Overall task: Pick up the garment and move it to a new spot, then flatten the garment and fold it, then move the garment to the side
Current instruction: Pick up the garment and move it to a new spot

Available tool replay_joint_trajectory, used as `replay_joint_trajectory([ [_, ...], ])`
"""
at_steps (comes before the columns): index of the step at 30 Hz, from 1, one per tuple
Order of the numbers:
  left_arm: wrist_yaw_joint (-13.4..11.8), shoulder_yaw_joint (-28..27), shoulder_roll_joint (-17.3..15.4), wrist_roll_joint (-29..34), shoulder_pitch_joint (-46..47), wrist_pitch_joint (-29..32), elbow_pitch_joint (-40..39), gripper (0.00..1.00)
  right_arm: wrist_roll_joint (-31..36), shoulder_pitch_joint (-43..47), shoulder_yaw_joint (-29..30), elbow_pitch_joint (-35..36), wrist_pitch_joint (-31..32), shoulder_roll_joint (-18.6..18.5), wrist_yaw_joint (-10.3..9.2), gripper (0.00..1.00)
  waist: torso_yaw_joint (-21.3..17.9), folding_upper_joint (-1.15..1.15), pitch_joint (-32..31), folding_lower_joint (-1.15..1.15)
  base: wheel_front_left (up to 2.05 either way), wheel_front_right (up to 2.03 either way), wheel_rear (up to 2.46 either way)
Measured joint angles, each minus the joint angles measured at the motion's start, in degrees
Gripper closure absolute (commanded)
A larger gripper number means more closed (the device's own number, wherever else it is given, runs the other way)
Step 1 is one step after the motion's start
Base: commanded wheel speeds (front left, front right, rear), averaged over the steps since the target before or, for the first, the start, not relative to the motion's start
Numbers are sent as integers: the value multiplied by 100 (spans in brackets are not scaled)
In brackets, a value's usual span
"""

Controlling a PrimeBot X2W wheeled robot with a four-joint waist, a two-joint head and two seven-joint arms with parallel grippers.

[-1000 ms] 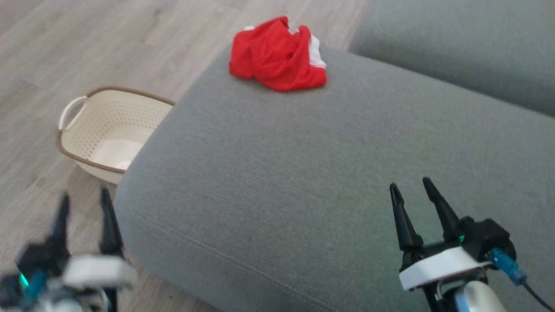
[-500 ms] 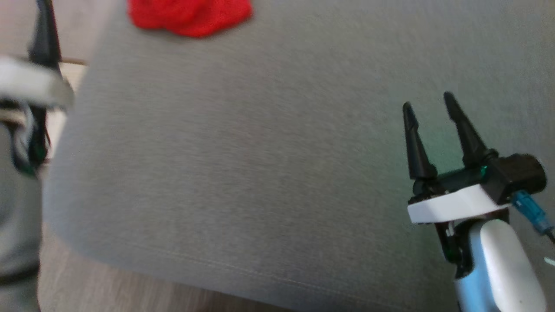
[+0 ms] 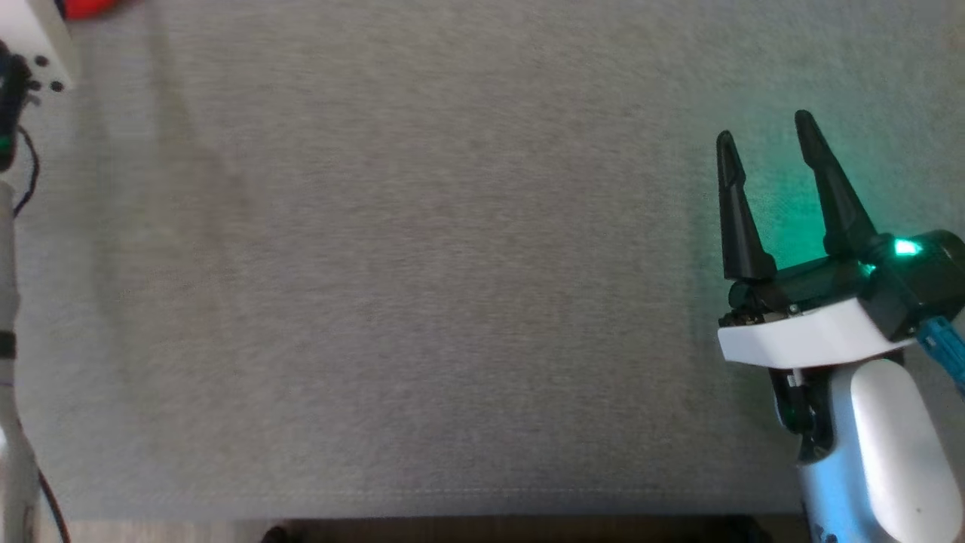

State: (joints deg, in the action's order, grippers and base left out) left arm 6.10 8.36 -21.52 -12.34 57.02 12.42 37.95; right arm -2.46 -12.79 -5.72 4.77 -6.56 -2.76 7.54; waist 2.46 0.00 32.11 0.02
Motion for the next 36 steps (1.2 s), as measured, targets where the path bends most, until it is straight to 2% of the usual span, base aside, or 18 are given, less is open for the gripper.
replay_joint_trajectory([
  [5, -9, -27, -109, -91, 235, 270, 493, 0, -8, -97, -46, 46, -70, 0, 0, 0, -350, 0, 287, 0, 0, 0, 0],
  [11, -222, -158, -293, -91, 348, 261, 860, 0, -33, -99, -90, 85, -113, 0, 0, 0, -591, 0, 420, -1, 0, 0, 0],
  [12, -259, -160, -298, -91, 387, 250, 890, 24, -53, -99, -88, 100, -129, 0, 0, 0, -604, 0, 426, -1, 0, 0, 0],
  [14, -305, -156, -297, -90, 435, 199, 988, 100, -57, -99, -81, 109, -134, 0, 0, 0, -605, 0, 416, -1, 0, 0, 0],
  [21, -453, -88, -377, 30, 435, -256, 1141, 100, -130, -100, -70, 23, -205, 0, 0, 0, -583, 0, 162, -1, 0, 0, 0],
  [26, -450, 27, -412, 87, 502, -477, 1125, 100, -222, -100, -66, -105, -289, 1, 0, 0, -594, 0, -47, -2, 0, 0, 0],
  [30, -372, 111, -411, 119, 698, -628, 1014, 100, -297, -99, -46, -242, -367, 1, 0, 0, -624, 0, -307, -2, 0, 0, 0],
  [36, -96, 475, -253, 129, 792, -802, 719, 100, -438, -88, 1, -534, -468, 2, 0, 0, -702, 0, -811, -2, 0, 0, 0],
])
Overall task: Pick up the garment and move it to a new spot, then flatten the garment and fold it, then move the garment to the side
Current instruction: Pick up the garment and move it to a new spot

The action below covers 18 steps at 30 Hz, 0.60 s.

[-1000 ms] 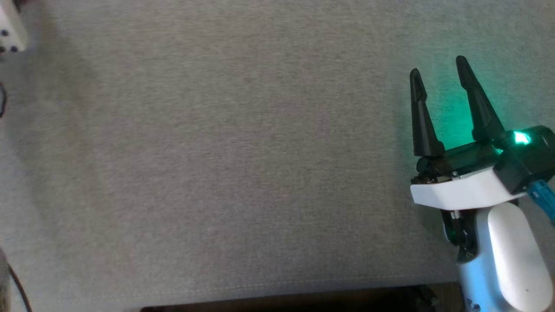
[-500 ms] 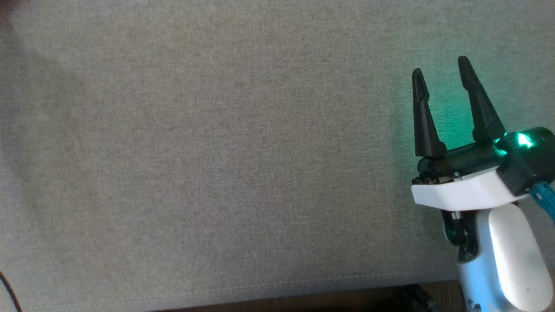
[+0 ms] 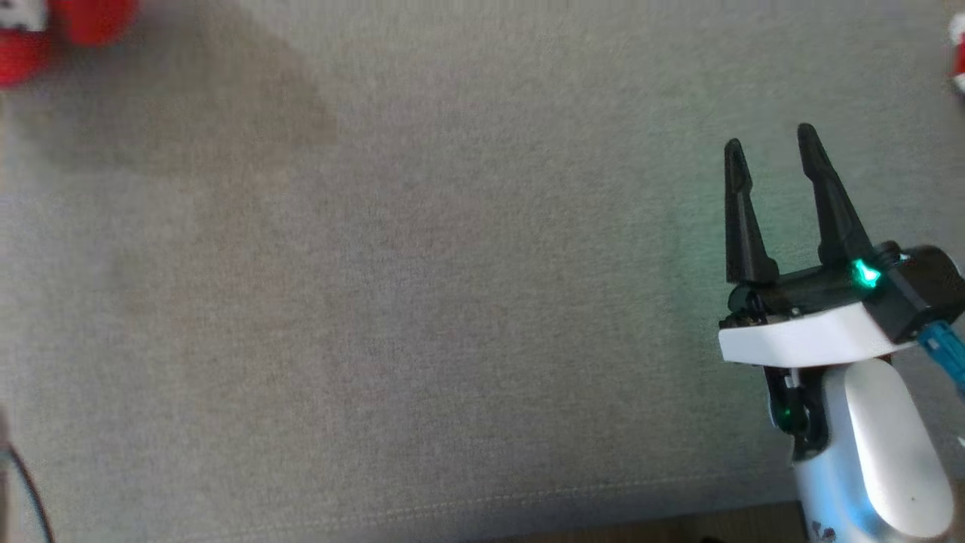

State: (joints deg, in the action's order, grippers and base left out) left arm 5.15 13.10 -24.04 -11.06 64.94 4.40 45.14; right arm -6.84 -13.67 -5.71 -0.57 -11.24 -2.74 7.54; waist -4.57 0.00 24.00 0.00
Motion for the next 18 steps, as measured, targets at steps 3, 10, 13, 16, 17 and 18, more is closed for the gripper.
replay_joint_trajectory([
  [3, 103, 226, 187, -12, -1, -47, -205, 100, -78, 24, 58, -137, -47, 0, 0, 0, -46, 0, -287, 0, 0, 0, 0],
  [10, 200, 876, 786, -533, -192, -71, -1179, 100, -227, 298, 213, -399, -140, 1, 0, 0, -222, 0, -1003, 0, 0, 0, 0],
  [13, 200, 1048, 1116, -869, -499, -46, -1603, 100, -250, 400, 254, -436, -163, 2, 0, 0, -327, 0, -1180, 0, 0, 0, 0],
  [16, 200, 1223, 1527, -1144, -861, -33, -1964, 100, -288, 410, 303, -477, -189, 2, 0, 0, -430, 0, -1297, 0, 0, 0, 0],
  [17, 192, 1259, 1670, -1211, -996, -21, -2076, 100, -304, 410, 320, -490, -190, 2, 0, 0, -455, 0, -1323, 0, 0, 0, 0],
  [18, 178, 1287, 1818, -1280, -1133, -30, -2183, 100, -330, 418, 335, -499, -193, 2, 0, 0, -475, 0, -1341, 0, 0, 0, 0],
])
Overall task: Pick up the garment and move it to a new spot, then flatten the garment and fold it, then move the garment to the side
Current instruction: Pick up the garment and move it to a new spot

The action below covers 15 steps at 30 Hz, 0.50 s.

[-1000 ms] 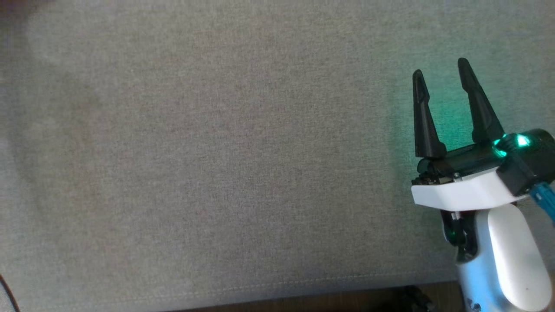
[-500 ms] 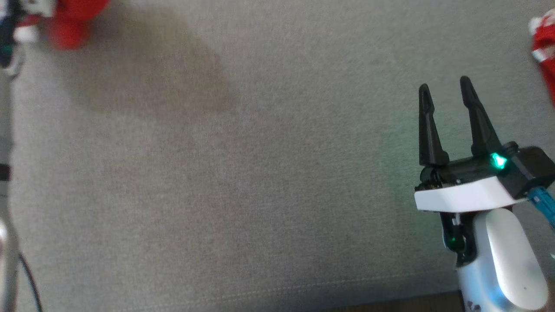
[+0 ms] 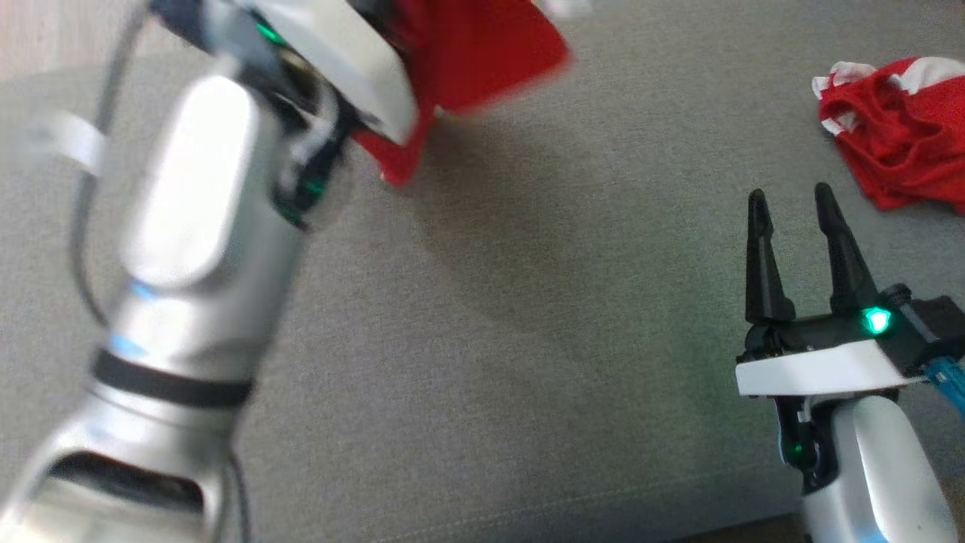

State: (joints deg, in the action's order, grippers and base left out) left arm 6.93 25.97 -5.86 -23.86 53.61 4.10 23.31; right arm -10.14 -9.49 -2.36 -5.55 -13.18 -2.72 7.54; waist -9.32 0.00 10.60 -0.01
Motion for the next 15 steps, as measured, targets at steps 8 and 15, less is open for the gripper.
replay_joint_trajectory([
  [8, -724, 287, 397, -730, -1099, -665, -268, 100, -108, 65, -55, -110, -52, 2, 0, 0, -69, 0, 155, 0, 0, 0, 0],
  [15, -1601, 78, 404, -1010, -1582, -1517, 439, 100, -146, 59, -77, -221, -63, 4, 0, 0, -111, 0, 274, 0, 0, 0, 0],
])
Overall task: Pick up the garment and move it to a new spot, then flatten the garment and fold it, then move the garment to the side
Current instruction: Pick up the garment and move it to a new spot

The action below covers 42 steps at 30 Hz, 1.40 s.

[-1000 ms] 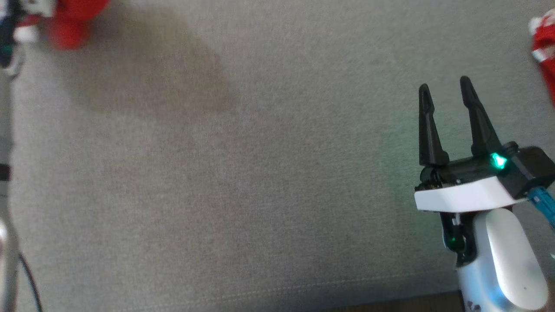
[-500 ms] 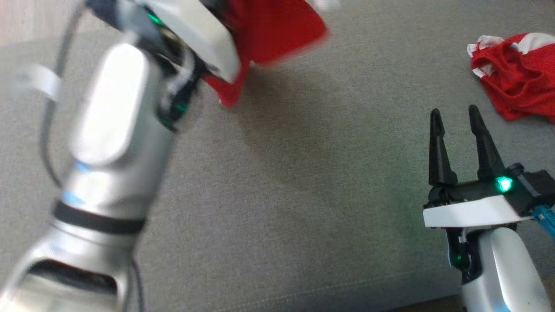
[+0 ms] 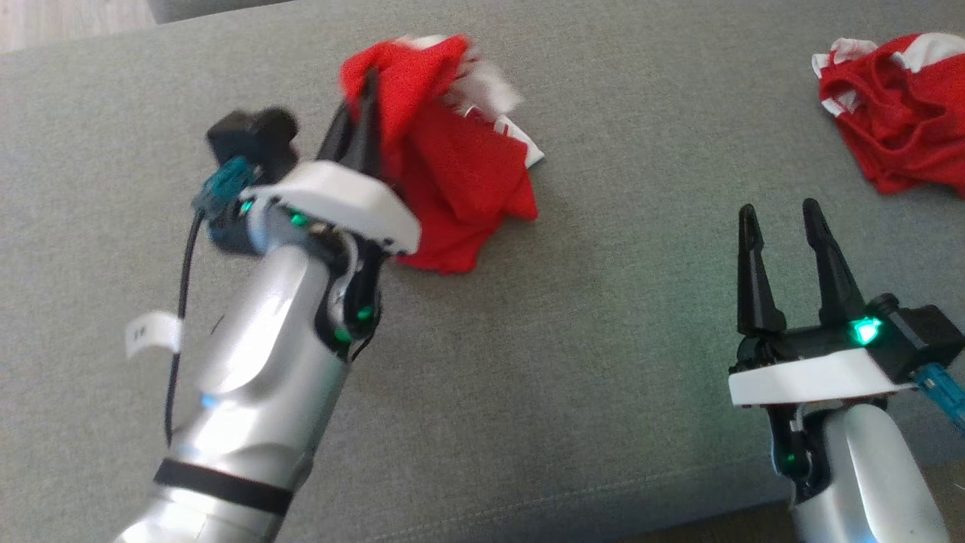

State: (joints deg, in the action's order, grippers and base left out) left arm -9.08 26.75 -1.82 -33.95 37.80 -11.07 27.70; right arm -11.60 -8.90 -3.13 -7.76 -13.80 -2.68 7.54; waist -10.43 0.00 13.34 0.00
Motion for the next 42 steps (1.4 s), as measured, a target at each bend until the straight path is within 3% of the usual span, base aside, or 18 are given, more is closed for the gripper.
replay_joint_trajectory([
  [7, -282, -388, -5, -167, -456, -258, 624, 100, 46, 1, 113, -54, -42, 0, 0, 0, 170, 0, -85, 0, 0, 0, 0],
  [8, -283, -431, -7, -179, -521, -271, 681, 85, 59, 1, 114, -59, -42, 0, 0, 0, 203, 0, -104, 0, 0, 0, 0],
  [12, -265, -534, -24, -200, -706, -297, 834, 51, 96, 1, 114, -85, -42, 0, 0, 0, 299, 0, -168, 0, 0, 0, 0],
  [13, -234, -537, -34, -202, -765, -316, 872, 18, 118, 2, 115, -92, -42, 0, 0, 0, 330, 0, -190, 0, 0, 0, 0],
  [14, -198, -539, -38, -201, -829, -316, 894, 0, 122, 2, 112, -98, -41, 0, 0, 0, 358, 0, -216, 0, 0, 0, 0],
  [19, -58, -558, -52, -134, -1149, -322, 813, 0, 212, 8, 129, -122, -30, 0, 0, 0, 489, 0, -388, 0, 0, 0, 0],
  [28, 154, -716, -222, 599, -2117, -324, -349, 0, 411, 259, 145, -142, 181, 0, 0, 0, 658, 0, -911, 0, 0, 0, 0],
  [42, 101, -806, -331, 1379, -3750, -324, -1700, 0, 455, 867, 109, -202, 323, 2, 0, 0, 989, 0, -1519, 0, 0, 0, 0],
])
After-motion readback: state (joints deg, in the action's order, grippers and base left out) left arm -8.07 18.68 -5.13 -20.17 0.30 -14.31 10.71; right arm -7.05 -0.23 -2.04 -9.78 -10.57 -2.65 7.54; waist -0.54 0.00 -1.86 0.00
